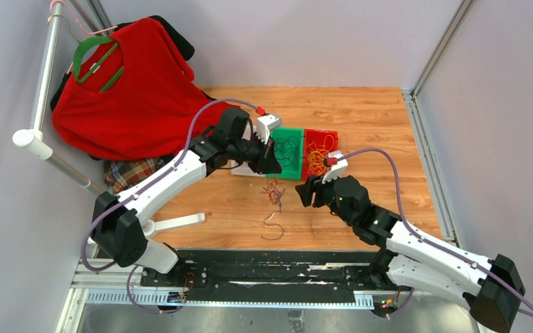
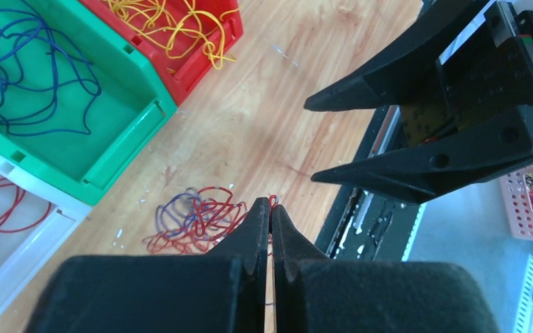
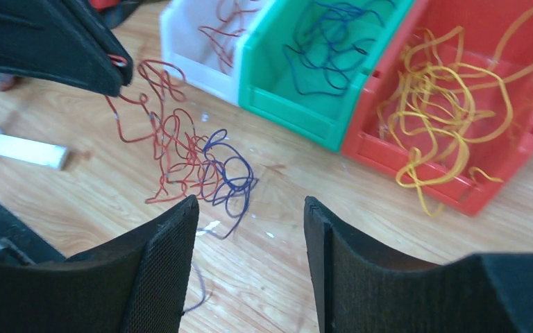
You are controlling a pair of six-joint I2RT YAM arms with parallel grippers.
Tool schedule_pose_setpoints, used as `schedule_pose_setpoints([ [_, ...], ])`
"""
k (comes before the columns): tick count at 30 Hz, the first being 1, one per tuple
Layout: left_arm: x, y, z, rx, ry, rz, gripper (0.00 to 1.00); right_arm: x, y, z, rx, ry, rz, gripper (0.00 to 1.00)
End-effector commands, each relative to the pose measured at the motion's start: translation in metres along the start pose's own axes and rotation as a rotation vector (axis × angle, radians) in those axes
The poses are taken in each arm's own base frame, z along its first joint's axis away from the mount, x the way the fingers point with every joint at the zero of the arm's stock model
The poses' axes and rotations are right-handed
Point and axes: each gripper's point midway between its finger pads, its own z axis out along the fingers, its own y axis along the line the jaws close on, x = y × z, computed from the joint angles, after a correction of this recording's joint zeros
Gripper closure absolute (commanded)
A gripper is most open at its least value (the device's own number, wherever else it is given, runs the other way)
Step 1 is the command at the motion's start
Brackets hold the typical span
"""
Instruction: Untangle the cables
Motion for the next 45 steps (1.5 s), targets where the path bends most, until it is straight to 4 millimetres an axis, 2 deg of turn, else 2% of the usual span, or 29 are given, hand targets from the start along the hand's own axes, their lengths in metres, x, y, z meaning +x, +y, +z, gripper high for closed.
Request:
schedule_pose_setpoints([
  [1, 0.006, -0.014, -0.019, 0.02, 0.055, -0.006, 0.99, -0.042, 0.043, 0.002, -0.127, -0.117, -0.014, 0.42],
  [6, -0.004, -0.034, -0.035, 0.067, 0.031, 0.004, 0.99, -0.058, 0.071, 0.006, -0.18, -0.155, -0.033, 0.4],
  [11, -0.01, -0.066, -0.049, 0.201, 0.024, 0.018, 0.99, -0.068, 0.084, 0.011, -0.195, -0.181, -0.039, 0.4],
  [17, -0.021, -0.105, -0.07, 0.372, 0.011, 0.021, 0.99, -0.071, 0.08, 0.02, -0.15, -0.198, -0.031, 0.46],
  [20, -0.027, -0.119, -0.079, 0.425, 0.003, 0.013, 0.99, -0.07, 0.074, 0.023, -0.124, -0.221, -0.011, 0.51],
  [23, -0.028, -0.127, -0.086, 0.455, 0.003, 0.014, 0.99, -0.07, 0.077, 0.025, -0.142, -0.222, 0.006, 0.56],
  [30, -0.05, -0.145, -0.102, 0.491, -0.041, 0.056, 0.99, -0.041, 0.086, 0.033, -0.199, -0.156, 0.049, 0.59],
  [35, -0.069, -0.154, -0.115, 0.482, -0.076, 0.118, 0.99, -0.013, 0.083, 0.036, -0.193, -0.062, 0.06, 0.74],
  [40, -0.083, -0.154, -0.126, 0.425, -0.098, 0.214, 0.99, 0.014, 0.052, 0.028, -0.09, -0.027, 0.063, 0.92],
  [43, -0.092, -0.151, -0.132, 0.364, -0.117, 0.266, 0.99, 0.018, 0.036, 0.018, -0.044, -0.03, 0.056, 0.98],
  [45, -0.095, -0.146, -0.134, 0.316, -0.124, 0.29, 0.99, 0.013, 0.028, 0.01, -0.022, -0.049, 0.043, 0.98],
])
